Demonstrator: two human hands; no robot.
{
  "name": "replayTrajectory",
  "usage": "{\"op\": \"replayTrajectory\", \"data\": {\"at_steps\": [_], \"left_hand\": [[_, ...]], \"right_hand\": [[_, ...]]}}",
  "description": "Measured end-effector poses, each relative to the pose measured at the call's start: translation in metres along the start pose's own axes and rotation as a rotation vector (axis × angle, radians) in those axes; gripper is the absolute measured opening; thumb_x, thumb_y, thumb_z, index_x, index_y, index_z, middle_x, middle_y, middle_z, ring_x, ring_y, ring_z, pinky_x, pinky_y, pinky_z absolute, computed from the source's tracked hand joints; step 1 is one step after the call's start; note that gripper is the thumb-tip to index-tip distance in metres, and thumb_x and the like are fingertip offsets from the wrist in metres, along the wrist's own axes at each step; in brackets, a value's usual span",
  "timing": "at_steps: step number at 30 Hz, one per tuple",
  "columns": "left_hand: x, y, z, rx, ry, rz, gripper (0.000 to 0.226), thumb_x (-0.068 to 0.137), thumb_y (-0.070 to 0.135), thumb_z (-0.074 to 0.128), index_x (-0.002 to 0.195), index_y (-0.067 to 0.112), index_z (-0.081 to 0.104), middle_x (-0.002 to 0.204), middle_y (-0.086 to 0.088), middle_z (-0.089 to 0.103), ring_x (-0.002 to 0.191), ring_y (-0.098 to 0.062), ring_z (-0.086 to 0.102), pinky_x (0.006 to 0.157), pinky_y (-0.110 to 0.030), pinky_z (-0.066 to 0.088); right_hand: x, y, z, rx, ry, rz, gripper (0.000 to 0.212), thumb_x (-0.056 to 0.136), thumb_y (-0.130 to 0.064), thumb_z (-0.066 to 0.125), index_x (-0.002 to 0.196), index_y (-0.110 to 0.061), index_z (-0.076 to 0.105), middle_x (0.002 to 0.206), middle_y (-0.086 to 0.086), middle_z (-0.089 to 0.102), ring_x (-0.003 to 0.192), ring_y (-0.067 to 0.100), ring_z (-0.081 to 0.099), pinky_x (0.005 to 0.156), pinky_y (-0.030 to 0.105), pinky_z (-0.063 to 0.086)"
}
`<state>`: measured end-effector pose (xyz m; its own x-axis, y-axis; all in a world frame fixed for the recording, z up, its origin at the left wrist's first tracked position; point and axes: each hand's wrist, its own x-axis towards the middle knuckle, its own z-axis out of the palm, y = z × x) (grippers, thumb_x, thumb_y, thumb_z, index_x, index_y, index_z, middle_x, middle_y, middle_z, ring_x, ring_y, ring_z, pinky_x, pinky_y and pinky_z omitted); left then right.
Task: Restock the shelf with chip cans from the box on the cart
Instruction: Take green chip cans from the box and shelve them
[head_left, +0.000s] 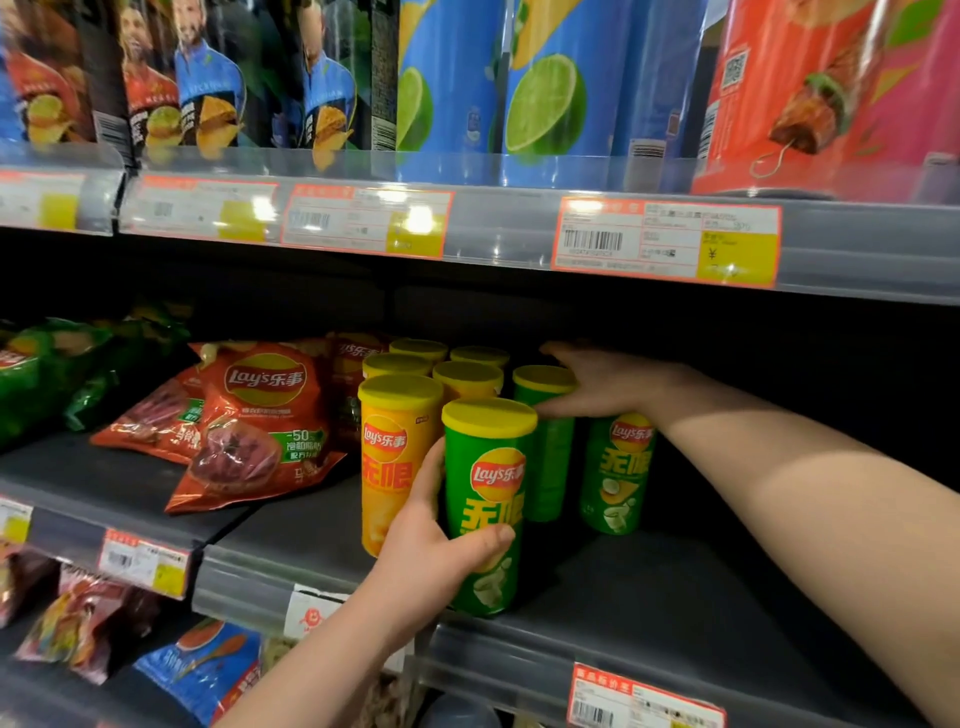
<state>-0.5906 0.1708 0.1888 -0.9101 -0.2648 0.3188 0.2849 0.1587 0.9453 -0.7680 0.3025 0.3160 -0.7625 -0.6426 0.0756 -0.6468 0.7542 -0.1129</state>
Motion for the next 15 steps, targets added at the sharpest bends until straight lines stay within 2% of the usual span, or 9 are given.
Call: {"op": "replayTrajectory", "data": {"at_steps": [3,6,10,13,15], "left_hand": [[-0.0021,-0.0012,-0.0003,0.019,-0.013,0.007,0.082,0.044,0.047,0.076,0.112,0.061,0.032,0.115,0.025,0.056,0.107,0.000,0.060,0.088,-0.025,0.050],[-0.0043,-0.0021,0.0000,0.022,-0.025,0.013,0.084,0.046,0.048,0.076,0.114,0.062,0.029,0.116,0.026,0.057,0.107,0.002,0.060,0.090,-0.025,0.050],[-0.0047,-0.0038,0.0000,0.016,-0.030,0.015,0.082,0.048,0.047,0.076,0.114,0.063,0.030,0.110,0.028,0.060,0.107,0.004,0.059,0.088,-0.025,0.051],[-0.0048,-0.0043,0.0001,0.006,-0.035,0.011,0.081,0.048,0.046,0.075,0.115,0.061,0.031,0.110,0.029,0.060,0.106,0.004,0.060,0.087,-0.024,0.051],[-0.0049,-0.0039,0.0004,0.008,-0.035,0.011,0.081,0.049,0.046,0.076,0.116,0.060,0.031,0.110,0.030,0.061,0.106,0.005,0.059,0.084,-0.021,0.051]], "right_hand": [[0.0007,0.0010,0.0004,0.043,-0.033,-0.009,0.089,0.083,-0.039,0.066,0.152,-0.028,0.010,0.156,0.005,0.025,0.138,0.024,0.033,0.111,0.032,0.034],[0.0002,0.0005,0.0013,0.016,0.035,0.016,0.092,0.081,-0.055,0.064,0.151,-0.025,0.014,0.155,0.005,0.026,0.138,0.024,0.033,0.110,0.030,0.033],[-0.0006,0.0015,0.0007,0.059,-0.018,-0.002,0.088,0.083,-0.043,0.066,0.151,-0.027,0.011,0.155,0.005,0.027,0.137,0.023,0.034,0.109,0.030,0.034],[-0.0017,0.0004,-0.0004,0.016,0.011,0.018,0.092,0.081,-0.056,0.063,0.151,-0.024,0.014,0.156,0.005,0.024,0.139,0.024,0.031,0.108,0.028,0.032],[-0.0014,0.0008,0.0005,0.041,-0.026,0.003,0.092,0.082,-0.051,0.065,0.152,-0.025,0.012,0.156,0.004,0.022,0.140,0.023,0.030,0.110,0.029,0.031]]}}
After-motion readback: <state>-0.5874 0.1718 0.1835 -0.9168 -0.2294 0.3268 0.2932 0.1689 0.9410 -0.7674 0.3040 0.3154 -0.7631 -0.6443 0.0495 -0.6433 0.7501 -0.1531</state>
